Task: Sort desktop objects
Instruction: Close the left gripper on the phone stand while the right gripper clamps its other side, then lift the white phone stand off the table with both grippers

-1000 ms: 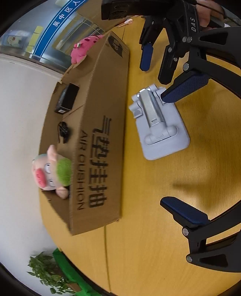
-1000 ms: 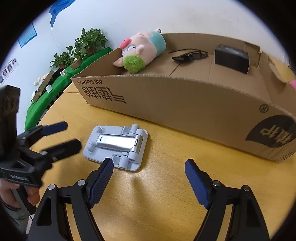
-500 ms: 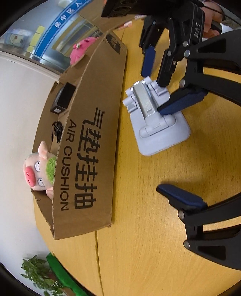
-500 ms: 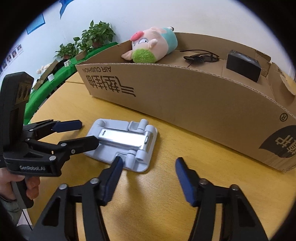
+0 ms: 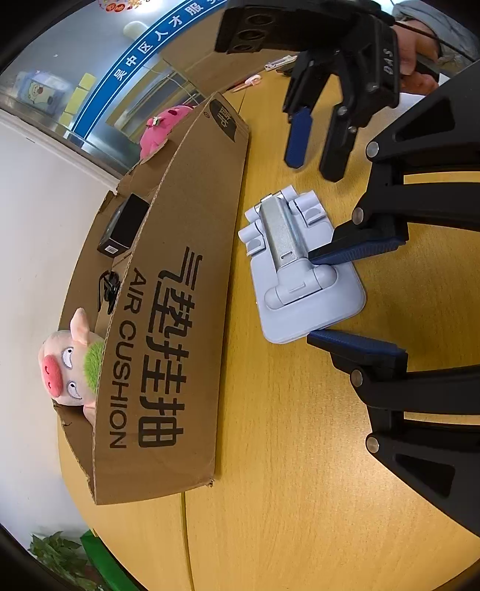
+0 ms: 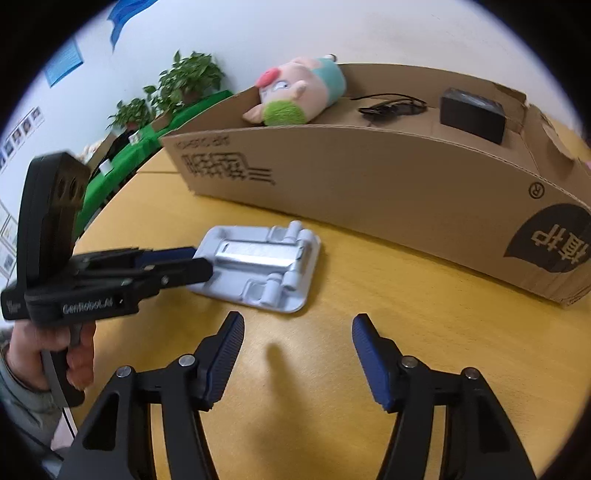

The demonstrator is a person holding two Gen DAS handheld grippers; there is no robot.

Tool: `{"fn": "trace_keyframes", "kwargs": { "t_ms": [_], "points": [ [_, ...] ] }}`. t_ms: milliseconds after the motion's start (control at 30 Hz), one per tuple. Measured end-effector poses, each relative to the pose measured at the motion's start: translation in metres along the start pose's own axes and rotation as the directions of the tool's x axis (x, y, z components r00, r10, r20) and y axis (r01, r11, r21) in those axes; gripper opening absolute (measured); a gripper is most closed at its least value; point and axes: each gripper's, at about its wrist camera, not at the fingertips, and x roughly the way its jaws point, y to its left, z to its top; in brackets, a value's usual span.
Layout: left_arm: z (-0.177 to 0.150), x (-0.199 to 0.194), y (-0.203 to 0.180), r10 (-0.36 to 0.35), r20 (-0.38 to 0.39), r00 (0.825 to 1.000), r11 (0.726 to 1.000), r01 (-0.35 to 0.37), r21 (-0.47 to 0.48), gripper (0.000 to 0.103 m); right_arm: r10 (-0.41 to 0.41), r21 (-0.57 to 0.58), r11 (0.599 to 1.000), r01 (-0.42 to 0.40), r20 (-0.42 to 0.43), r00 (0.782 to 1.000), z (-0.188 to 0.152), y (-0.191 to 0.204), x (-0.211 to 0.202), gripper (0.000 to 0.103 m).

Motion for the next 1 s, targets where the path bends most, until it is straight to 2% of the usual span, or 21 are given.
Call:
{"fn": "trace_keyframes", "kwargs": {
  "t_ms": [100,200,233,267,333,433,667,867,1000],
  "points": [
    [-0.001,0.000,0.001,-0.007,0.003,1.000,1.000,0.007,0.007,0.038,0.003,-0.018,1.000,-0.003,0.000,1.000,0.005,0.005,0.007,0.061],
    [-0.001,0.000,0.001,-0.015,0.004,1.000,1.000,0.015,0.022,0.038,-0.034,-0.035,0.999,0.035,0.007,0.999,0.008,0.011,0.017,0.056],
    [-0.001,0.000,0.002,-0.020,0.001,1.000,0.999,0.020,0.025,0.038,-0.034,-0.033,0.999,0.034,0.010,0.999,0.009,0.010,0.018,0.050],
    [-0.001,0.000,0.001,-0.023,-0.004,1.000,0.999,0.023,0.027,0.038,-0.030,-0.027,0.999,0.030,0.001,1.000,0.010,0.010,0.019,0.038],
    [-0.002,-0.001,0.001,-0.026,-0.014,1.000,0.999,0.026,0.035,0.038,-0.007,-0.041,0.999,0.007,0.000,1.000,0.009,0.013,0.018,0.030],
    [-0.005,-0.002,-0.003,-0.019,-0.025,1.000,0.998,0.020,0.052,0.038,-0.044,-0.083,0.996,0.045,0.008,0.999,0.003,0.022,0.015,0.029],
    [-0.013,-0.001,-0.018,-0.048,-0.059,0.997,0.994,0.053,0.098,0.037,-0.021,-0.041,0.999,0.022,0.018,1.000,-0.032,0.022,-0.007,0.030],
    [-0.016,0.001,-0.035,-0.036,-0.068,0.997,0.992,0.044,0.118,0.037,-0.060,-0.004,0.998,0.060,0.037,0.997,-0.045,0.017,-0.015,0.029],
    [-0.016,0.002,-0.038,-0.035,-0.080,0.996,0.992,0.045,0.121,0.037,-0.047,0.008,0.999,0.047,0.025,0.999,-0.043,0.013,-0.016,0.029]
  ]
}}
